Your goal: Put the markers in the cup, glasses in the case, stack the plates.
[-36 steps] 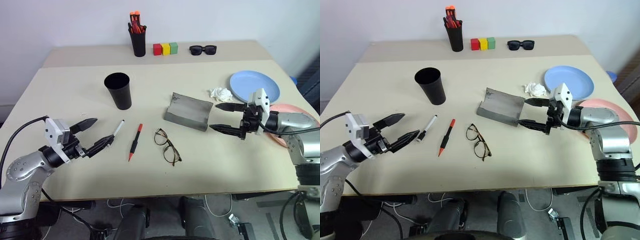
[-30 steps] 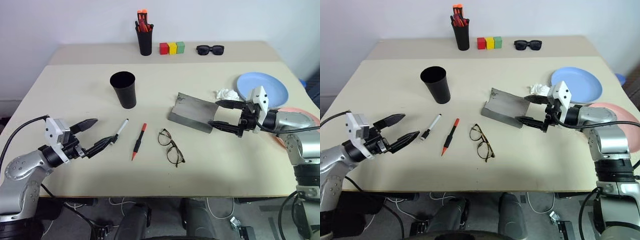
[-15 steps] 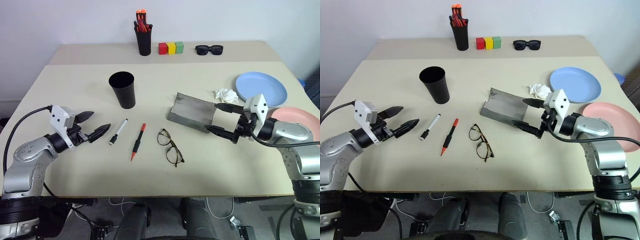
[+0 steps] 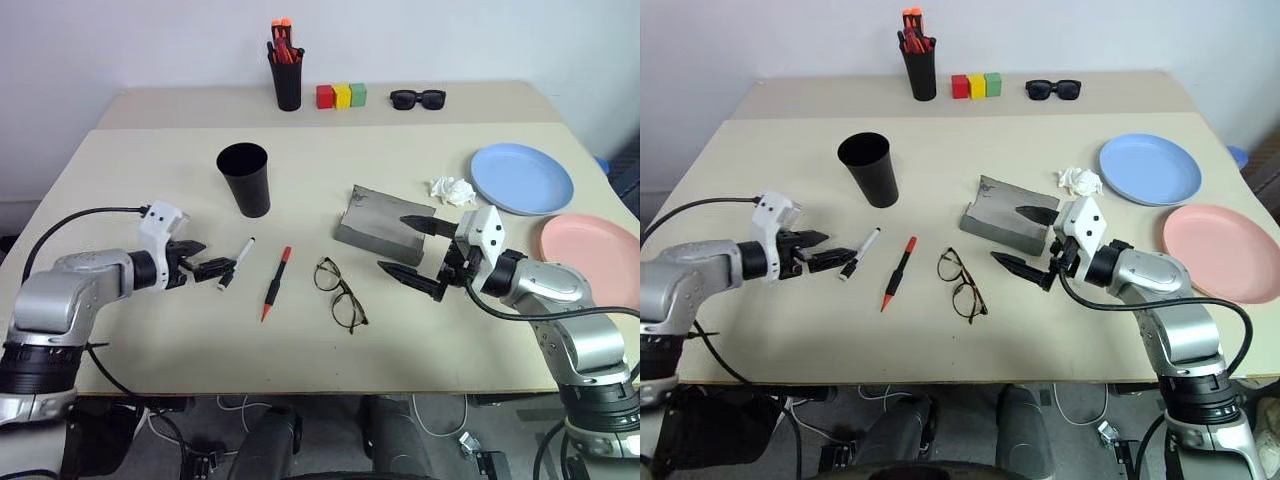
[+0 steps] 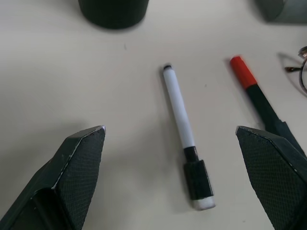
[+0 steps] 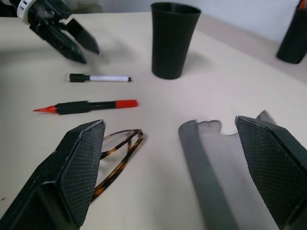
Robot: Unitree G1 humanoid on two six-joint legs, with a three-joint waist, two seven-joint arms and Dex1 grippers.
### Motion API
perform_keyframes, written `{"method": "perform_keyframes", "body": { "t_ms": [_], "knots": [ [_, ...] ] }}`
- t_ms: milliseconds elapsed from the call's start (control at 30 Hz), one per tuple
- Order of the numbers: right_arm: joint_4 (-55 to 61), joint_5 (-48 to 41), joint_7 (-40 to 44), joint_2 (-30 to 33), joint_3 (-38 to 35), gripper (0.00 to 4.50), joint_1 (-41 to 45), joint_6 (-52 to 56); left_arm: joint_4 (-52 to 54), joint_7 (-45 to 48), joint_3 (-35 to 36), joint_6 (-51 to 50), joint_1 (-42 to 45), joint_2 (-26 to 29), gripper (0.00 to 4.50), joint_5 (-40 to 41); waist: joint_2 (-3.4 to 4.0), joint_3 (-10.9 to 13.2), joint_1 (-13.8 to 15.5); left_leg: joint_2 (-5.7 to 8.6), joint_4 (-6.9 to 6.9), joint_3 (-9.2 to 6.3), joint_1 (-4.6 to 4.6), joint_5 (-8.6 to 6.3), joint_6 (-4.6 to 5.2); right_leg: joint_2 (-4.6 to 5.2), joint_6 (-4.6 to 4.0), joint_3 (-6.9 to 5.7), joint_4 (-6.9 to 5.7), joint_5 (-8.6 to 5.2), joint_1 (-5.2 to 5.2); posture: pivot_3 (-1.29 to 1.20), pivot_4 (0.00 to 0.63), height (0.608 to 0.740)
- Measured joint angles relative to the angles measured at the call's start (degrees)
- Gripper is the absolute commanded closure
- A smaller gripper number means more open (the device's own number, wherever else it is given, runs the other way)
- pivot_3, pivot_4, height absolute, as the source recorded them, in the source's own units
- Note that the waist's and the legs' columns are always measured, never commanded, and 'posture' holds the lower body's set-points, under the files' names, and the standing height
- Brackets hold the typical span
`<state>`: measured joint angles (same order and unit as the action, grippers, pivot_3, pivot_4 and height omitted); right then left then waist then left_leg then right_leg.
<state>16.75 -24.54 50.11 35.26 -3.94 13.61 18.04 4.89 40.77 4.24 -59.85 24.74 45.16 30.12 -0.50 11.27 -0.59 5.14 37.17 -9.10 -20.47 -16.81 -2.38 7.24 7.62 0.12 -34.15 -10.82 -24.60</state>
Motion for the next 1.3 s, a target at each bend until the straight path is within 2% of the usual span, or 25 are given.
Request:
{"method": "perform_keyframes", "body": {
  "t_ms": [233,433,567,667,900,1133,1267,1300],
  "knots": [
    [0.9,0.7,-1.2,-0.5,0.4,0.06,-2.7,-1.0,7.8,-3.5,-5.5,-12.7,1.5,0.0,0.0,0.6,0.0,0.0,-0.2,-0.03,-0.02,0.02,0.0,0.01,-0.02,-0.06,-0.01,0.08,-0.01,0.0,-0.02,0.0,0.15,0.74],
    [1.3,0.7,-1.5,-0.5,0.4,0.06,-3.2,-0.9,12.0,-6.7,-5.7,-21.0,2.6,0.3,0.0,0.6,0.0,0.0,-0.2,-0.05,-0.02,0.03,0.04,0.03,-0.06,-0.09,0.04,0.11,-0.06,-0.03,-0.02,0.0,0.15,0.74],
    [1.3,0.7,-1.5,-0.3,0.3,0.06,-3.7,-0.9,12.8,-8.7,-5.8,-22.4,2.7,0.1,0.0,0.3,0.0,0.0,-0.2,-0.05,-0.02,0.04,0.06,0.04,-0.06,-0.09,-0.02,0.13,-0.06,0.01,-0.02,0.0,0.15,0.74],
    [1.3,0.7,-1.4,-0.3,0.1,0.0,-3.7,-0.9,12.6,-11.0,-5.7,-22.1,2.7,-1.4,0.87,-0.9,0.0,0.0,-0.1,-0.05,-0.01,0.04,0.08,0.05,-0.09,-0.09,-0.02,0.13,-0.06,0.01,0.0,0.0,0.15,0.74],
    [1.3,1.0,-1.5,-0.3,0.1,0.0,-3.6,-0.9,11.5,-13.6,-5.1,-22.2,2.8,-2.7,4.43,-2.6,-0.01,0.0,0.0,-0.05,-0.01,0.04,0.07,0.06,-0.11,-0.09,-0.04,0.13,-0.05,0.02,0.02,0.0,0.15,0.74],
    [1.3,1.4,-1.6,-0.3,0.2,0.0,-3.5,-1.0,11.4,-12.7,-5.4,-20.1,2.7,-2.7,4.47,-2.6,-0.01,0.0,0.0,-0.05,-0.01,0.04,0.07,0.07,-0.12,-0.09,-0.04,0.14,-0.05,0.03,0.02,0.0,0.15,0.74],
    [0.7,1.9,-1.5,-0.3,0.2,0.0,-3.1,-1.6,11.4,-9.7,-5.6,-9.2,2.3,-3.0,4.47,-3.7,-0.01,0.0,0.0,-0.05,-0.01,0.04,0.05,0.07,-0.13,-0.09,-0.06,0.14,-0.02,0.03,0.01,0.0,0.15,0.74],
    [0.3,2.0,-1.5,-0.4,0.3,0.0,-2.7,-1.8,11.4,-8.4,-5.7,-3.4,2.0,-3.1,4.47,-4.7,-0.01,0.0,0.0,-0.05,-0.01,0.05,0.04,0.07,-0.13,-0.09,-0.09,0.14,0.0,0.06,0.01,0.0,0.15,0.74]
  ]
}}
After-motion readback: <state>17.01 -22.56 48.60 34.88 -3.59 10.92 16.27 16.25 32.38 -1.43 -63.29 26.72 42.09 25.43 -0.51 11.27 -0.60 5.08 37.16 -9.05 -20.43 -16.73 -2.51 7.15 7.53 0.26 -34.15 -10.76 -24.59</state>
